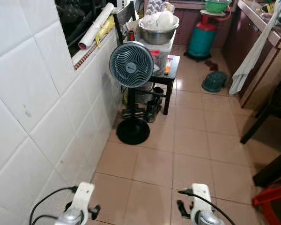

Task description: Setting the table

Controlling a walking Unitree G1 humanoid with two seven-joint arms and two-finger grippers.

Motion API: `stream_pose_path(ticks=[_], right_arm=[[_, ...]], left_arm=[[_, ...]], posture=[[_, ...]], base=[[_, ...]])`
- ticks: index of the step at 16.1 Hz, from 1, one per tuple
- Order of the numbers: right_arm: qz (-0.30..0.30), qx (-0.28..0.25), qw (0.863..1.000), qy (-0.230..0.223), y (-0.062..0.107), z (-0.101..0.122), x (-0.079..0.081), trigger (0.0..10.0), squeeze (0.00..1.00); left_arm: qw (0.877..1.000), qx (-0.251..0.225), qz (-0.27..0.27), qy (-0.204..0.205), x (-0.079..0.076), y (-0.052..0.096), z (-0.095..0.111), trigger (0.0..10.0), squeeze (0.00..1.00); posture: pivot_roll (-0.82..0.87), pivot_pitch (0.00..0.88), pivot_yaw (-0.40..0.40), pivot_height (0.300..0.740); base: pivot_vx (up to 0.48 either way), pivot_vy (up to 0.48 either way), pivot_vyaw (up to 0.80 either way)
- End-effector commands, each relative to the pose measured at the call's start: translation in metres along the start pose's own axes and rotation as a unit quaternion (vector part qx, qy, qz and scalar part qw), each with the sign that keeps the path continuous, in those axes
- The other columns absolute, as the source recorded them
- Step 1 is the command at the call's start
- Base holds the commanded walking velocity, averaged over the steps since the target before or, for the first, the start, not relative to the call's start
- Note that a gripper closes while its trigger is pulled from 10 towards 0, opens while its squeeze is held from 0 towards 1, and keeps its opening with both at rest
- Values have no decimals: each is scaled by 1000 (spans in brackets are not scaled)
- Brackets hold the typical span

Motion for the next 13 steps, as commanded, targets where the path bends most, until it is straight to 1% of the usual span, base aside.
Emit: stream_pose_path(ticks=[1, 3, 4, 5, 6, 9, 11, 13], right_arm=[[-11, -7, 1000, -20, 1, 1, -7, 10000, 0], [-14, -7, 1000, -20, 1, -1, -11, 10000, 0], [-16, -7, 1000, -18, 1, -1, -12, 10000, 0], [-10, -12, 1000, -16, 0, 4, -9, 10000, 0], [1, -21, 1000, -11, -1, 11, -5, 10000, 0], [8, -34, 999, -12, -3, 26, 1, 10000, 0], [16, -44, 999, -13, -4, 37, 8, 10000, 0], [22, -51, 998, -8, -4, 43, 13, 10000, 0]], left_arm=[[1000, 1, -10, -11, -8, -2, 5, 10000, 0], [1000, -8, -15, -4, -15, -4, 16, 10000, 0], [1000, -8, -14, 1, -15, -4, 18, 10000, 0], [1000, -10, -10, 16, -13, -4, 20, 10000, 0], [1000, -10, -2, 26, -10, -4, 18, 10000, 0], [999, -7, 14, 52, 0, -2, 12, 10000, 0], [997, -9, 17, 75, -1, -2, 9, 10000, 0], [997, -10, 16, 78, -3, -2, 11, 10000, 0]], posture=[[9, 0, 16, 740], [-6, 0, 18, 740], [-8, 0, 10, 740], [-9, 0, 0, 740], [-2, 0, -12, 740], [11, 0, -18, 740], [12, 0, -18, 740], [8, 0, -17, 740]], base=[[0, 0, 0], [0, 0, 0], [0, 0, 0], [0, 0, 0], [0, 0, 0], [0, 0, 0], [0, 0, 0], [0, 0, 0]])
Point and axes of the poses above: a point about 5 cm out from each wrist's last joint towards the gripper, its own y axis pointing back from the gripper into the wrist, its own z axis along the axis of the wrist's last joint, x = y × z, the point moved 5 cm from there along -y, pointing out of the wrist towards the gripper, and after that the axes turned 5 degrees about y, right-handed, at the moved point
